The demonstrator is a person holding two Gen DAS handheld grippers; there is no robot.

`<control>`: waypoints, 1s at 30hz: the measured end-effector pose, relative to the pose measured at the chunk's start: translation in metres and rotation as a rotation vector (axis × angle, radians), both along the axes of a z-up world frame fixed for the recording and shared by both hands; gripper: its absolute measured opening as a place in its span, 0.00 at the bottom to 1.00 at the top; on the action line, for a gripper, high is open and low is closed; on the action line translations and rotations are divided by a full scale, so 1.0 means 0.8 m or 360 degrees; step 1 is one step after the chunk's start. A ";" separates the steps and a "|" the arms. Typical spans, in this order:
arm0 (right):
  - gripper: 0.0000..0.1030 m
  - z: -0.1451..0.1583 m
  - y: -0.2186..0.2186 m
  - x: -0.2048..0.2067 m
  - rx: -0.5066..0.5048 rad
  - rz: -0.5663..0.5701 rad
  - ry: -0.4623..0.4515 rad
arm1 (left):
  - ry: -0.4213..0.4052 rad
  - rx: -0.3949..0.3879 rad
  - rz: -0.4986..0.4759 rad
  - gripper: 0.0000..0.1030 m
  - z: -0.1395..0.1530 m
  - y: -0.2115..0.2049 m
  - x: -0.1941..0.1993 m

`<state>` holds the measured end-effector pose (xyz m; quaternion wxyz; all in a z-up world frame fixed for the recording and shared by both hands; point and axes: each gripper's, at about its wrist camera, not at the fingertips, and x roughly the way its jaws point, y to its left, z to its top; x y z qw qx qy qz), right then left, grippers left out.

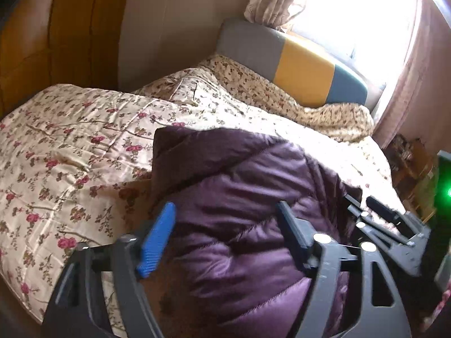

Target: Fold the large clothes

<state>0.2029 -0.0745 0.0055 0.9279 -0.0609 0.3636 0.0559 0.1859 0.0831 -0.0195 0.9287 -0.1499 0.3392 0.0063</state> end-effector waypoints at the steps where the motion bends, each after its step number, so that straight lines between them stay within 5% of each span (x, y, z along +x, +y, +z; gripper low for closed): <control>1: 0.50 -0.002 -0.001 0.005 -0.0001 -0.0008 0.0008 | 0.0002 -0.0014 0.0004 0.74 0.002 0.002 0.004; 12: 0.49 -0.035 -0.013 0.029 -0.0023 -0.0024 0.0102 | 0.0141 -0.0137 0.0082 0.74 -0.023 0.014 0.052; 30: 0.50 -0.101 -0.011 0.040 0.0003 -0.0028 0.0170 | 0.0142 0.0182 0.0033 0.83 -0.079 -0.011 0.061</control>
